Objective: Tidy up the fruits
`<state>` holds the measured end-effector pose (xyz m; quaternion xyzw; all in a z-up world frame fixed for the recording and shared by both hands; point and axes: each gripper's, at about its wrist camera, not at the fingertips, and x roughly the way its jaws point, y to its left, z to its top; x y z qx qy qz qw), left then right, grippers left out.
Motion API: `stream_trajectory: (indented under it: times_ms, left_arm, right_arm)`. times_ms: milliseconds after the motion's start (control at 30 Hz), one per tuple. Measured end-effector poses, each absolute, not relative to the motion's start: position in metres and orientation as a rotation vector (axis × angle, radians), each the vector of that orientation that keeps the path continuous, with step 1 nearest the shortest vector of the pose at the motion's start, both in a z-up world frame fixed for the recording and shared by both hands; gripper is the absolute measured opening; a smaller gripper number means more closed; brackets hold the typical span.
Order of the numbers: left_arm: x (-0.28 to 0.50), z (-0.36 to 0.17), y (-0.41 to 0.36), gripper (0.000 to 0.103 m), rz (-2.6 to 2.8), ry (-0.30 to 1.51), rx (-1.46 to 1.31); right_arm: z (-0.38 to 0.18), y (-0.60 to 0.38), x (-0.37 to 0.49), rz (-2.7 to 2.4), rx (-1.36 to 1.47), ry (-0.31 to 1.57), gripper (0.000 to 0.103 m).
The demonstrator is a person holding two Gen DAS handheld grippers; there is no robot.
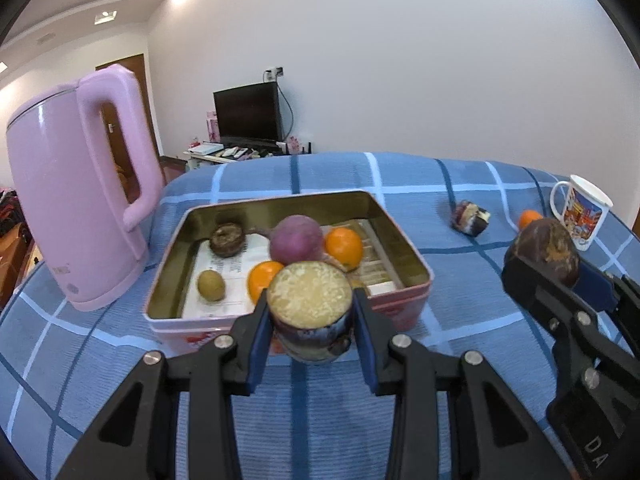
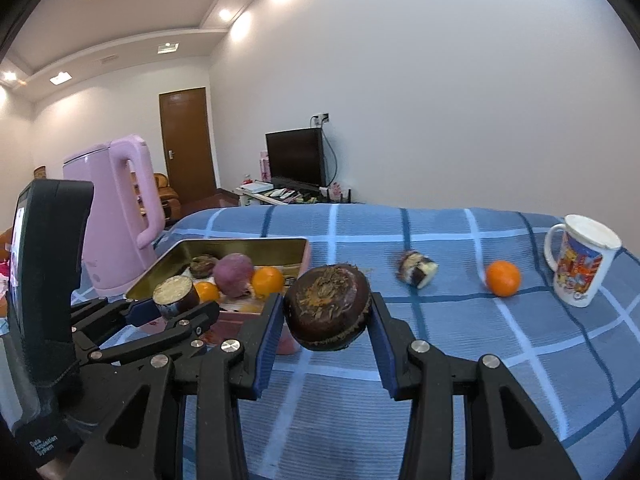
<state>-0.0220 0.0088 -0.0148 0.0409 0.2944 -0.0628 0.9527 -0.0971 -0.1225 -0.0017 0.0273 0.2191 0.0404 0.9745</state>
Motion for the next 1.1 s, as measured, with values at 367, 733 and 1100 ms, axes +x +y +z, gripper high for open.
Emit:
stream_trajectory:
  times_ms: [367,733,1100]
  left_arm:
    - [-0.014,-0.016,0.057,0.039,-0.051,0.609,0.038]
    - [0.0,-0.017,0.094,0.039,0.047,0.609,-0.025]
    - [0.01,-0.02,0.096,0.039,0.077,0.607,-0.032]
  right_arm:
    - [-0.004,-0.077,-0.082,0.161,0.046,0.449,0.045]
    - [-0.005,-0.052,-0.066,0.214,0.05,0.455,0.045]
    - [-0.003,-0.046,-0.047,0.19,0.055,0.426,0.045]
